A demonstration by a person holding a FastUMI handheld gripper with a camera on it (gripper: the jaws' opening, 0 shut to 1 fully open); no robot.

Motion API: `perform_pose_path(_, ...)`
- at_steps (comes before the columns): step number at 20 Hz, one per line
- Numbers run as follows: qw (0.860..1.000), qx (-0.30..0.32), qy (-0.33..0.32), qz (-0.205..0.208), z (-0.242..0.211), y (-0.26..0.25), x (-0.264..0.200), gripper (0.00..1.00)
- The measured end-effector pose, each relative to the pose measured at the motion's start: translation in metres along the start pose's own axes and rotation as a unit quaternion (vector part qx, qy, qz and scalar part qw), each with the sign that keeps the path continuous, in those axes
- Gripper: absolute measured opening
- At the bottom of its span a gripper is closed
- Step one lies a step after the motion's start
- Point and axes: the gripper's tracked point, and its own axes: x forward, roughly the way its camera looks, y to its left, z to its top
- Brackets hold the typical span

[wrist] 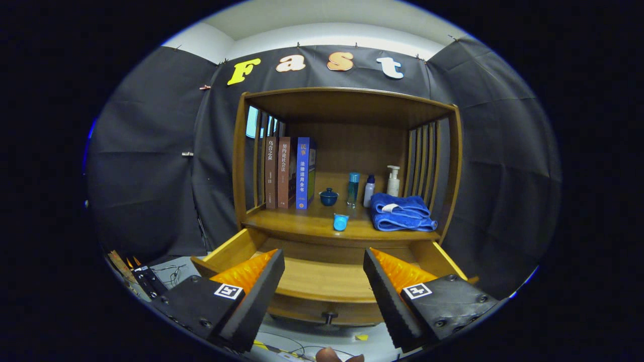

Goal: Pull open the drawer, take out the items inside it, and place them on the countertop above the cabinet.

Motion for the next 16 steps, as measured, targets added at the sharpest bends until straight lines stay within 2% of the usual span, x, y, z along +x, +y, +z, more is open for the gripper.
perform_pose_path(3, 1.000, -0.006, -0.013, -0.028, -0.040, -0.005, -0.009, 1.00)
perform_pose_path(8, 0.999, 0.012, 0.014, -0.044, -0.108, -0.008, -0.001, 1.00)
perform_pose_path(16, 0.997, 0.010, 0.039, -0.060, -0.143, -0.014, 0.031, 1.00)
